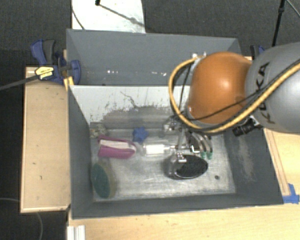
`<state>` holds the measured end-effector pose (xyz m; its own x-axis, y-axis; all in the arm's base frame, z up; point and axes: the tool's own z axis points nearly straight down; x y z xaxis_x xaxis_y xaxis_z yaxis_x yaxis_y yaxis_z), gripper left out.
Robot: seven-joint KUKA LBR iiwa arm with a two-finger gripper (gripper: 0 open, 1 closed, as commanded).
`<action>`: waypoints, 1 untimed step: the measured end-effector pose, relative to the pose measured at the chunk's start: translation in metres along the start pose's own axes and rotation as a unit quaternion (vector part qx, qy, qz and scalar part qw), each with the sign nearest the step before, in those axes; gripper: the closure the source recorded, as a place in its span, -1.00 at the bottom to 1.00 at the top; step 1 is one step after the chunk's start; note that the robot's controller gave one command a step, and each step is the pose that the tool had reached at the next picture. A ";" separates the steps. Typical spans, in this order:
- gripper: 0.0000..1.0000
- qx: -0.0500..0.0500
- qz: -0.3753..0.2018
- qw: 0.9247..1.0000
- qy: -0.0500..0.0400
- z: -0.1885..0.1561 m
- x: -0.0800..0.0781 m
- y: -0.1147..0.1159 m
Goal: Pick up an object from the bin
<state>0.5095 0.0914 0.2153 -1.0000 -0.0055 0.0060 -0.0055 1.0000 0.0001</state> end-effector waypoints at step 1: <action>-1.00 0.001 -0.191 0.982 -0.002 0.102 -0.010 -0.088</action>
Offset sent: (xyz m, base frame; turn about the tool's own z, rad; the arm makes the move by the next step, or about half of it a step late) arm 0.0100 -0.0865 -0.1012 -0.3875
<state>0.5192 0.0035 0.1133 -0.9247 -0.3807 0.0021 -0.3807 0.9247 -0.0004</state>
